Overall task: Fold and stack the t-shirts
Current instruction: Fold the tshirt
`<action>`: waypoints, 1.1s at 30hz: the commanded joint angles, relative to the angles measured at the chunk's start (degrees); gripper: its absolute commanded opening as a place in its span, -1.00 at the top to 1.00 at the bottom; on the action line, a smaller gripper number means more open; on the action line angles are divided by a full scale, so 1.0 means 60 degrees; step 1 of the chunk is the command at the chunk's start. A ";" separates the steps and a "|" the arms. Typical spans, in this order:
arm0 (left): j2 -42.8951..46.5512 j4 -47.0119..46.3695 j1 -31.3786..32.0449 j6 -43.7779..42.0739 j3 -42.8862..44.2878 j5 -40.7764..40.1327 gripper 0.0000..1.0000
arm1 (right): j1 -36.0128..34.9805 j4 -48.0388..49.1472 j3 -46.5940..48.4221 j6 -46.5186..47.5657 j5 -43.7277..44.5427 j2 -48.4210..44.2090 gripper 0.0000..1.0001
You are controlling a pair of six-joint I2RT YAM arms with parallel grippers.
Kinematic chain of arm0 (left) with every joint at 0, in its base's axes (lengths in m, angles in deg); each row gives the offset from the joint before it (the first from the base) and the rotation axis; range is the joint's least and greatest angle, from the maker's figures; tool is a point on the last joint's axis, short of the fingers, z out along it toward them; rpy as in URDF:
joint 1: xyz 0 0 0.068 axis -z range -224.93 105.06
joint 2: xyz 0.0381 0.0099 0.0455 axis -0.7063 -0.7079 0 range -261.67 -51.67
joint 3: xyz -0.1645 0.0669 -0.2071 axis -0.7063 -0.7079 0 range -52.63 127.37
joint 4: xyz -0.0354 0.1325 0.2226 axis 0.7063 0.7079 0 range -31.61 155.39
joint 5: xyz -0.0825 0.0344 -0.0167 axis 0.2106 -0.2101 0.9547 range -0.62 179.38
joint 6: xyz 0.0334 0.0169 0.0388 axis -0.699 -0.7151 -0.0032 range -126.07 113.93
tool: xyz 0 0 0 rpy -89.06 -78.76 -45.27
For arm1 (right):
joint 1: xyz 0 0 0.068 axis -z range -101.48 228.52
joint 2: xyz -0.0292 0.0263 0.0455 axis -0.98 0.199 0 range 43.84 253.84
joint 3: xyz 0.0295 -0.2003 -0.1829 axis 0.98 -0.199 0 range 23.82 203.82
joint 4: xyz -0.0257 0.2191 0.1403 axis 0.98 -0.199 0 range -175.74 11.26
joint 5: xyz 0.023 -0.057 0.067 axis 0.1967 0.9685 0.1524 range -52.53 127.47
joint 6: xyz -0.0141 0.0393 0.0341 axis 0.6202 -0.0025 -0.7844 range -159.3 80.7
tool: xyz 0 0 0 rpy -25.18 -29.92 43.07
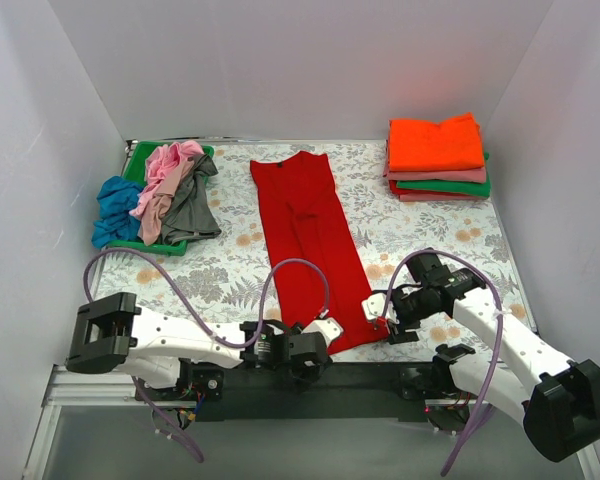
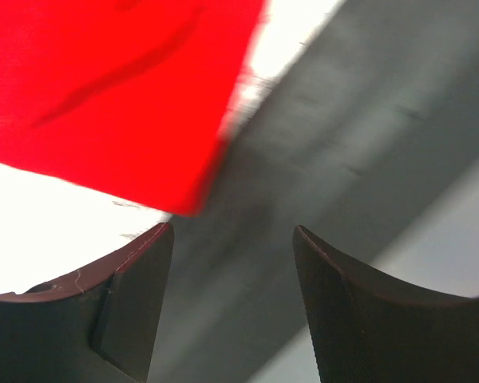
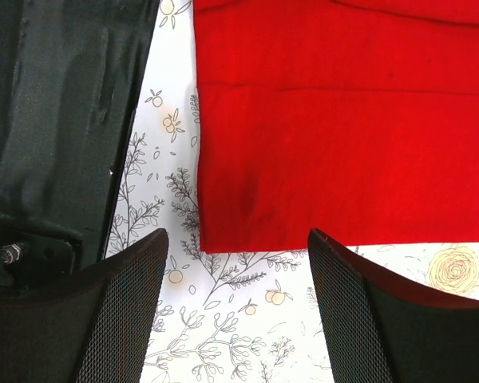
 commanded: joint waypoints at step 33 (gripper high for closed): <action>-0.2516 0.0062 -0.0679 -0.0277 0.1069 -0.1669 0.55 | 0.0005 0.0016 -0.0207 0.0053 -0.0528 0.0079 -0.45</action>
